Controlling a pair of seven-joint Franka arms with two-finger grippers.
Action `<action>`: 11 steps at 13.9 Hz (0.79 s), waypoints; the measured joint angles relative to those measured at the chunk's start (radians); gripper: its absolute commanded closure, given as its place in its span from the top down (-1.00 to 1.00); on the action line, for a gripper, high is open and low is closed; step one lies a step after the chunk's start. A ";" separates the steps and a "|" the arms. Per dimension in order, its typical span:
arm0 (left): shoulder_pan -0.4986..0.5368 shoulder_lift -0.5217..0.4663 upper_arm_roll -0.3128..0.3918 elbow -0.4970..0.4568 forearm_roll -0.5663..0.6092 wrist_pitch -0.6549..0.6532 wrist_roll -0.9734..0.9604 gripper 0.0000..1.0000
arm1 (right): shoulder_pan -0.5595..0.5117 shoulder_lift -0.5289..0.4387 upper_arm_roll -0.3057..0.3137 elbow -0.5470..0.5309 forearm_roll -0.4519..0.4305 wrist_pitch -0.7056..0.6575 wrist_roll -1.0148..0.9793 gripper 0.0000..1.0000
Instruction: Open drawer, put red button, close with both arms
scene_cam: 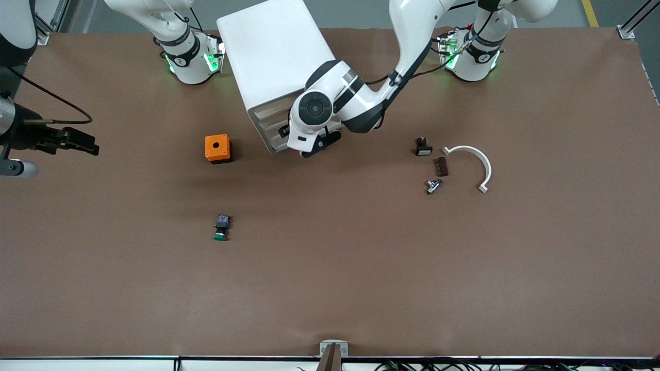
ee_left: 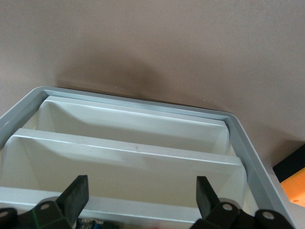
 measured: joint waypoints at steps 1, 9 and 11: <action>0.002 0.000 0.000 0.001 -0.001 0.003 0.000 0.99 | 0.000 0.000 0.000 0.000 0.000 0.000 0.000 1.00; 0.152 -0.074 0.008 0.089 -0.002 0.021 0.026 0.99 | 0.000 0.000 0.003 0.000 0.000 0.001 0.000 1.00; 0.236 -0.135 0.008 0.092 -0.001 0.007 0.168 0.99 | 0.000 0.000 0.003 0.000 0.000 0.001 0.000 1.00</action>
